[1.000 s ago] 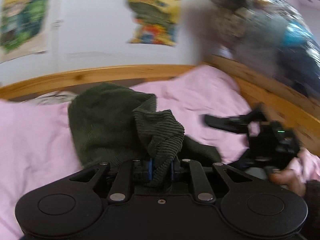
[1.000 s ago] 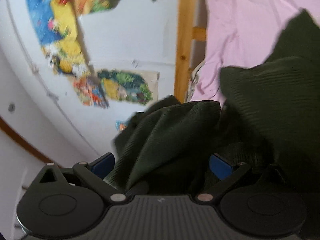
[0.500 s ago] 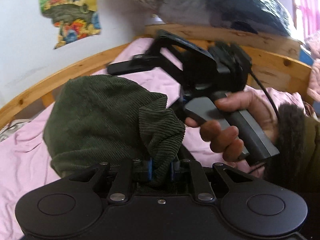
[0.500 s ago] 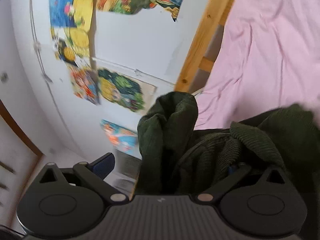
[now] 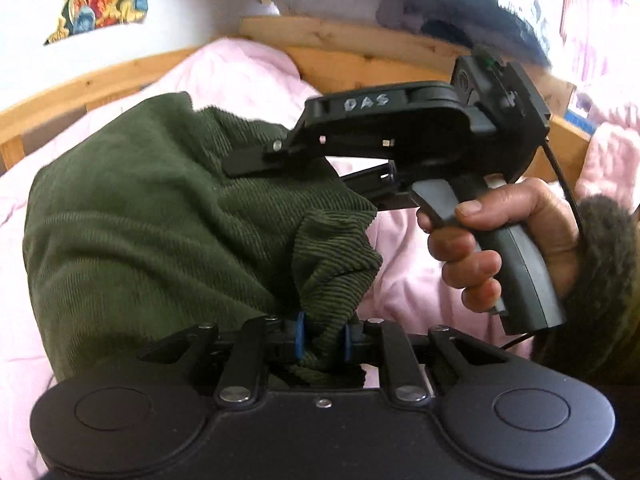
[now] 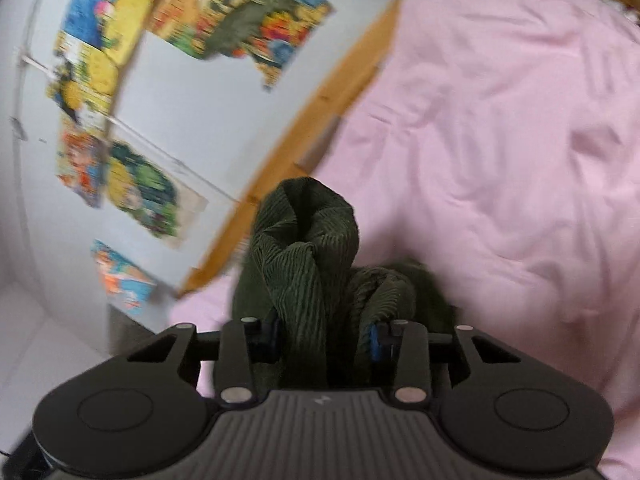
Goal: Fold large clothes
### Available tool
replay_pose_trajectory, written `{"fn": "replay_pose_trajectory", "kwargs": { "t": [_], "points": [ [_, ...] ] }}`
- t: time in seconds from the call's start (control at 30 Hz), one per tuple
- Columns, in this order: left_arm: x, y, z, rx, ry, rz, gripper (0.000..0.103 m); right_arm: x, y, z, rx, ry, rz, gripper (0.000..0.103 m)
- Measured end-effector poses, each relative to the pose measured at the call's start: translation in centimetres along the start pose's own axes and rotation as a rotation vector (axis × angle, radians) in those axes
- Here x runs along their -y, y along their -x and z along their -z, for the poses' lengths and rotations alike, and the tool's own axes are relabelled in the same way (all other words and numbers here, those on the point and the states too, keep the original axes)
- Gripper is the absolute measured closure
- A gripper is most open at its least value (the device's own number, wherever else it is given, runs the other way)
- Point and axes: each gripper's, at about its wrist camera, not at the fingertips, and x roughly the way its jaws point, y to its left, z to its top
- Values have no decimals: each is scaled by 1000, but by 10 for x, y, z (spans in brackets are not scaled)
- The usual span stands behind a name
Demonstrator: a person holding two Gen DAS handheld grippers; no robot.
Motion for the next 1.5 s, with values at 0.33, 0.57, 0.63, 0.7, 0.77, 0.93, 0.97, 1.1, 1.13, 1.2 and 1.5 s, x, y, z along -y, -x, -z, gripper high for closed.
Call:
{"fn": "replay_pose_trajectory", "kwargs": {
  "t": [0.33,0.57,0.63,0.7,0.77,0.93,0.97,1.1,1.13,1.2,1.5],
  "points": [
    [-4,35,-3,94,33,47,31,24,-7,2,-14,-59,-34,56],
    [-38,82,-11,316,312,-325,1,6,-8,4,21,33,24,53],
    [-53,73,-20,273,366,-507,1,1,-7,5,35,70,40,53],
    [-65,62,-27,241,366,-549,1,-2,-5,6,49,100,52,52],
    [-70,52,-27,221,386,-519,1,-4,-5,7,50,112,63,51],
    [-72,31,-1,187,432,-450,1,6,-5,9,38,56,93,40],
    [-71,30,8,219,426,-435,1,9,-6,11,42,44,94,38],
    [-74,20,30,258,368,-405,1,13,-11,13,53,38,114,32],
    [-75,16,35,259,362,-401,1,14,-14,15,58,44,127,29],
    [-79,8,42,258,347,-386,1,15,-21,21,64,66,187,20],
    [-92,-1,62,277,348,-337,1,-6,-22,21,84,212,293,6]
  ]
}}
